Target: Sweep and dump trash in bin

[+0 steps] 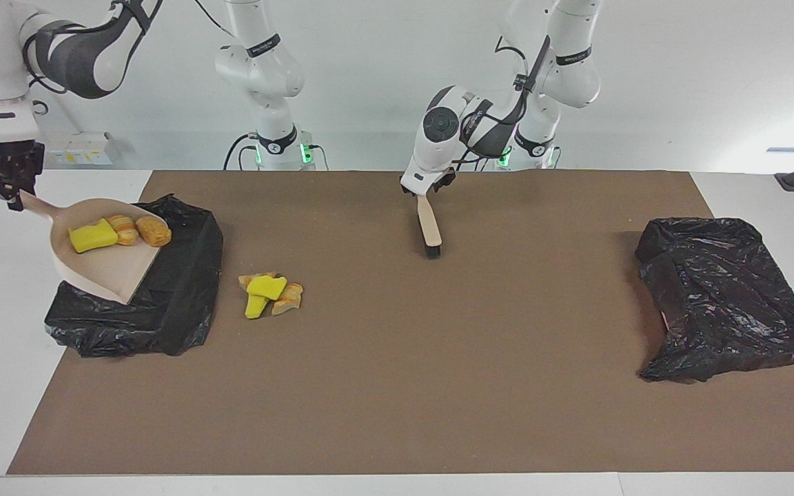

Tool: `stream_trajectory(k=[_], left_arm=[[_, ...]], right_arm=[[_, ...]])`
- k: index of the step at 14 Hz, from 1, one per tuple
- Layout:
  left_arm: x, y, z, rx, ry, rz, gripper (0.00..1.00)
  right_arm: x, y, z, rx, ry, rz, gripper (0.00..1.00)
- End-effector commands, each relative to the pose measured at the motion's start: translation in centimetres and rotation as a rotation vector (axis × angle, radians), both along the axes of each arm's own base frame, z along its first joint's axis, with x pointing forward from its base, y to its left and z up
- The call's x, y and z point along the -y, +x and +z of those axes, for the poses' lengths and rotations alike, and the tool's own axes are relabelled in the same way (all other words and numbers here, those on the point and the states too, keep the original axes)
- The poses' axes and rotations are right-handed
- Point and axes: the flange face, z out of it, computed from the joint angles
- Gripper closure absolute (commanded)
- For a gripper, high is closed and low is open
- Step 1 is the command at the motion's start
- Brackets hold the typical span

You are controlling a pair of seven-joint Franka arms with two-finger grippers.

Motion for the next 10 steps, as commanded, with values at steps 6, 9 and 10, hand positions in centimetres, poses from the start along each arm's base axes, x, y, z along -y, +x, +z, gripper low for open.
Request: stream_trajectory(k=[6,9,10], left_arm=[[-5.2,8.0,3.3,0.044,-0.035,0.169,0.0],[-7.8,12.5,3.8,0.111,0.009,0.163,0.0],[-8.9,14.2,4.0,0.136,0.023,0.158,0.0]], right_arm=[[-5.0,1.6,-0.4,-0.134,-0.252,0.208,1.0],[-6.6,2.3,0.1,-0.148,-0.348,0.231,1.0],[-6.6,2.5,0.5,-0.146,-0.354,0.233,1.0]])
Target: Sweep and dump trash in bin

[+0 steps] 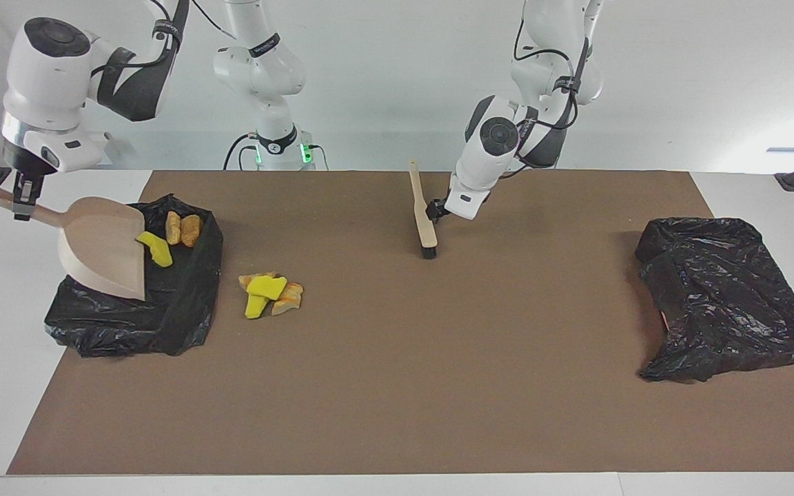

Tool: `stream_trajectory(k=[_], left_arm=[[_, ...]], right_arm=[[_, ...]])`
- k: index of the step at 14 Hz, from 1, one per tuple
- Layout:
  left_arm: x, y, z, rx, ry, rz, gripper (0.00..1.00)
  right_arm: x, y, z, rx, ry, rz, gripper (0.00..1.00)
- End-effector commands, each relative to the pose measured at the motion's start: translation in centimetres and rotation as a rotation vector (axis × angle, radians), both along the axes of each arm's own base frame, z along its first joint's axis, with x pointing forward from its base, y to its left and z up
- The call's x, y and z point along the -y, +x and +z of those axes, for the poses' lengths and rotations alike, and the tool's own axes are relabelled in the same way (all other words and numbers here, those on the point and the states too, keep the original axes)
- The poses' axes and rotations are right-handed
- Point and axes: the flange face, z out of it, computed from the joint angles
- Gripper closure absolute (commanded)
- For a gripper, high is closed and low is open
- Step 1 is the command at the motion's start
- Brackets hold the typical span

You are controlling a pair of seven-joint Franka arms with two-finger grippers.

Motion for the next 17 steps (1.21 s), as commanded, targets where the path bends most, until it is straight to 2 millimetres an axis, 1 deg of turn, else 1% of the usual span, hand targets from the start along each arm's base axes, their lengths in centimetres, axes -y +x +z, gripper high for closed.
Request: stream_trajectory(k=[1,2,3,4,6,7,8,10,11,12,13,14,15,16,17], left_arm=[[-2.3,4.6,0.3,0.043,0.04,-0.044,0.0],[-4.1,6.5,0.3,0.054,0.024,-0.076,0.0],[-5.3,7.9,0.6,0.066,0.006,-0.122,0.0],[-6.5,9.2,0.9,0.081,-0.006,-0.145,0.0],[-9.1,12.0,3.2,0.132,-0.026,-0.156,0.0],[-10.1,12.6,4.0,0.141,-0.027,-0.167,0.0],[-11.3,13.2,5.0,0.153,-0.029,-0.183,0.0],[-14.0,14.8,7.1,0.173,-0.044,-0.233,0.0],[-16.0,15.6,8.5,0.183,-0.048,-0.231,0.0],[-17.9,16.2,10.3,0.192,-0.053,-0.245,0.0],[-18.4,16.5,12.2,0.197,-0.048,-0.283,0.0],[-20.0,16.9,13.6,0.192,-0.042,-0.303,0.0],[-21.0,17.0,14.7,0.189,-0.044,-0.316,0.0],[-22.2,17.0,15.4,0.19,-0.046,-0.325,0.0],[-23.7,17.1,15.9,0.181,-0.048,-0.334,0.0]], right_arm=[[-0.3,-0.2,1.6,0.01,-0.05,0.011,1.0],[-1.2,0.0,2.9,0.013,-0.057,0.014,1.0],[-2.0,-0.2,4.0,0.0,-0.056,-0.017,1.0],[-3.3,-0.4,5.7,-0.003,-0.049,-0.04,1.0],[-6.9,-1.4,8.2,0.021,-0.023,-0.113,1.0],[-8.9,-2.3,9.0,0.043,0.002,-0.162,1.0],[-10.5,-3.0,9.3,0.059,0.027,-0.218,1.0],[-14.1,-3.5,8.8,0.084,0.131,-0.319,1.0],[-15.7,-3.8,8.6,0.117,0.203,-0.377,1.0],[-17.9,-4.1,8.3,0.156,0.272,-0.442,1.0],[-19.9,-4.1,8.0,0.188,0.34,-0.512,1.0],[-21.4,-4.0,7.1,0.215,0.411,-0.6,1.0],[-24.3,-3.7,5.8,0.239,0.464,-0.676,1.0],[-27.6,-3.5,4.7,0.262,0.496,-0.751,1.0],[-30.2,-3.3,3.6,0.285,0.53,-0.845,1.0]])
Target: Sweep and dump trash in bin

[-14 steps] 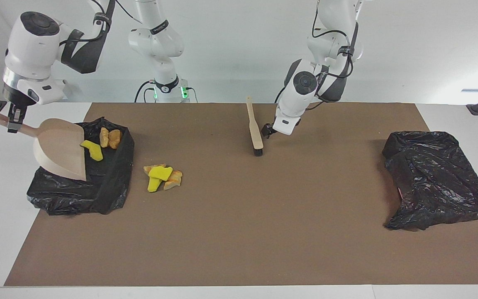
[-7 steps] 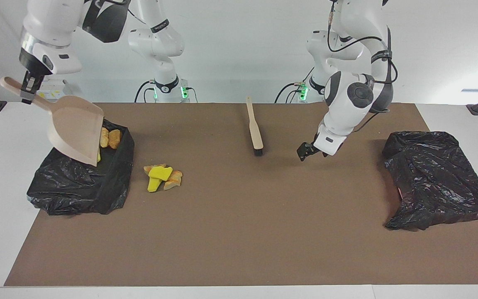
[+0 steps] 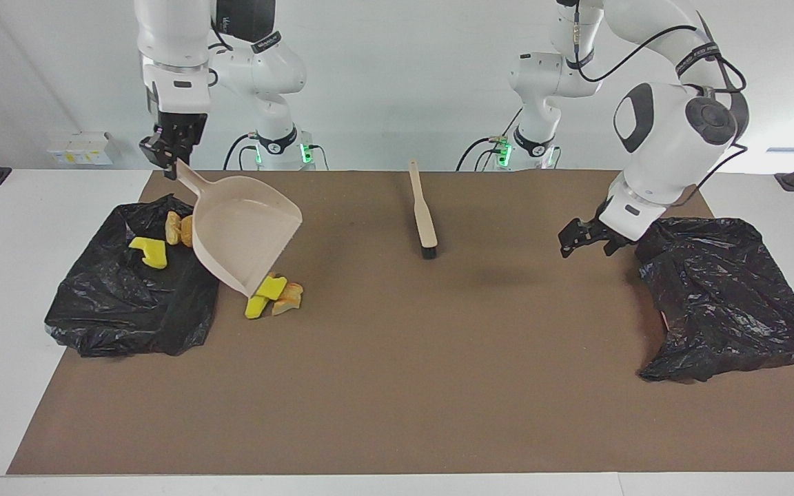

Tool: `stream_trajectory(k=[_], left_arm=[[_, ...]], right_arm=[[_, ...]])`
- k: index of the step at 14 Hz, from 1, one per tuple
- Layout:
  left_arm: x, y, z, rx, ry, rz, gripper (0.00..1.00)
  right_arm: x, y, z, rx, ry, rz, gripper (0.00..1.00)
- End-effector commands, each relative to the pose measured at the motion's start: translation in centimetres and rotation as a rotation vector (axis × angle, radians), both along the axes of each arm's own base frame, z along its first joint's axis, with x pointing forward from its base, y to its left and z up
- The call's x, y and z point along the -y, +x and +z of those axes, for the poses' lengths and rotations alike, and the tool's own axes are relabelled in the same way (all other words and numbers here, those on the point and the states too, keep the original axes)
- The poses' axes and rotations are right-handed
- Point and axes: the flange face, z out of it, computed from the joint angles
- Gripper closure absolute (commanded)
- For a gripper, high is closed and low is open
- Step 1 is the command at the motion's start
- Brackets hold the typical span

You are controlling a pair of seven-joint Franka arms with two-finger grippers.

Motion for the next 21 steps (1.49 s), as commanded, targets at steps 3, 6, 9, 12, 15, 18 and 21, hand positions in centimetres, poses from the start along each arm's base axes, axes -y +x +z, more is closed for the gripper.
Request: stream_trajectory(k=[3,6,9,12,15,18,21], left_arm=[[-4.4,-0.1,2.9,-0.021,0.038,-0.071,0.0],[-4.9,-0.5,4.6,0.008,0.064,-0.104,0.0],[-4.9,-1.3,5.9,0.022,0.063,-0.11,0.0],[-5.3,-2.0,7.4,0.048,0.086,-0.102,0.0],[-5.5,-3.0,8.5,0.057,0.085,-0.097,0.0],[-5.8,-3.9,8.2,0.043,0.085,-0.093,0.0],[-5.7,-3.9,8.5,0.045,0.085,-0.101,0.0]], right_arm=[[-10.7,2.1,-5.7,0.083,0.245,-0.462,1.0],[-17.3,4.9,-11.3,0.107,0.301,-0.648,1.0],[-23.4,6.9,-14.7,0.104,0.341,-0.831,1.0],[-29.2,7.2,-18.8,0.13,0.366,-0.95,1.0],[-33.2,7.1,-22.8,0.166,0.377,-1.031,1.0],[-34.0,7.0,-24.3,0.174,0.382,-1.081,1.0],[-34.2,7.2,-24.4,0.179,0.406,-1.057,0.0]])
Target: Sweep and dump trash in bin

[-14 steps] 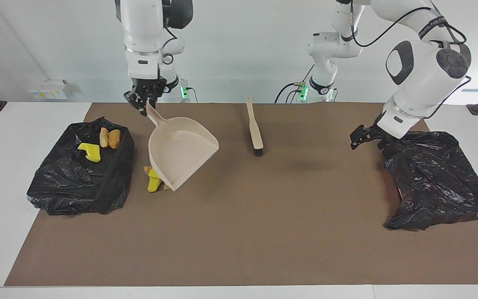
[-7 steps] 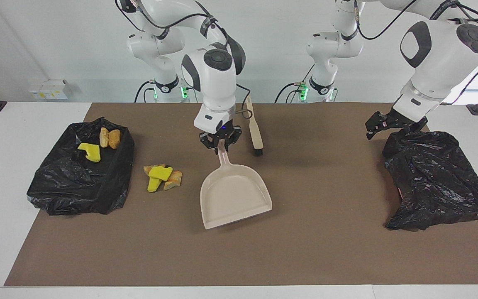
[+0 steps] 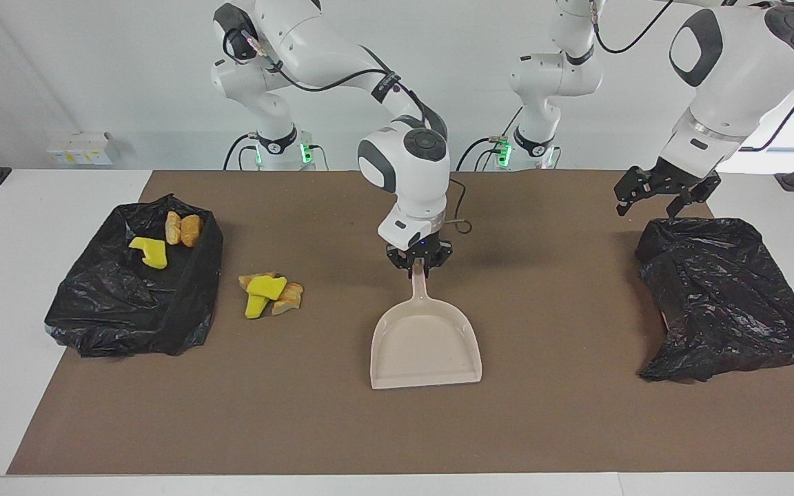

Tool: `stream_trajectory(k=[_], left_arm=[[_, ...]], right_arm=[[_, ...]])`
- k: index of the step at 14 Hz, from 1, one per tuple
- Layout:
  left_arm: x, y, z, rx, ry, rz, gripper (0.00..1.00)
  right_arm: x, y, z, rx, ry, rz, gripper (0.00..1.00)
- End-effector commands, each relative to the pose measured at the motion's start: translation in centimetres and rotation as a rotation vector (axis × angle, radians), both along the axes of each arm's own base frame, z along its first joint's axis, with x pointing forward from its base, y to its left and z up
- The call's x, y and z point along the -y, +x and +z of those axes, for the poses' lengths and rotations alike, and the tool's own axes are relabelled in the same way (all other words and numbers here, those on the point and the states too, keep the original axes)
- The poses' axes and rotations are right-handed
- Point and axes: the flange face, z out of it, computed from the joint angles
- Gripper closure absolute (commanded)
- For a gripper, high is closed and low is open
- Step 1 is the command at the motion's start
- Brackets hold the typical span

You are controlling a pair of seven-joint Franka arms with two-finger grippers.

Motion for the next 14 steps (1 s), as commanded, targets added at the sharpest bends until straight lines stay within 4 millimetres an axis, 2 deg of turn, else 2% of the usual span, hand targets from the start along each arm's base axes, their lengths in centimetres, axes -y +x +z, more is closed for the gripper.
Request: stream_trajectory(k=[1,3,4,6,8,9,11,13,14], left_arm=[[-0.4,-1.0,0.2,-0.007,0.017,-0.006,0.0],[-0.4,-1.0,0.2,-0.005,0.017,-0.005,0.0],[-0.4,-1.0,0.3,-0.004,0.017,-0.005,0.0],[-0.3,-0.8,0.3,0.007,0.017,-0.003,0.0],[-0.4,-0.8,0.4,0.008,0.017,-0.001,0.0],[-0.5,-0.8,0.4,0.008,0.017,0.0,0.0],[-0.4,-0.8,0.4,0.008,0.017,-0.001,0.0],[-0.4,-0.8,0.3,0.007,0.017,-0.001,0.0],[-0.5,-0.8,0.4,0.008,0.017,0.0,0.0]], right_arm=[[-0.4,0.6,0.5,0.029,0.004,0.002,0.0],[-0.9,-0.3,2.1,0.033,0.007,0.013,0.0],[-0.5,-1.5,4.5,0.034,0.0,0.019,0.0],[0.2,-4.8,8.3,-0.006,-0.03,0.052,0.0],[-0.1,-9.0,10.7,-0.079,0.002,0.075,0.0],[-0.7,-11.7,10.9,-0.093,-0.018,0.106,0.0],[-0.9,-16.3,9.6,-0.127,-0.036,0.138,0.0],[-0.2,-19.4,8.4,-0.182,-0.021,0.167,0.0],[0.7,-20.6,7.6,-0.197,-0.038,0.205,0.0]])
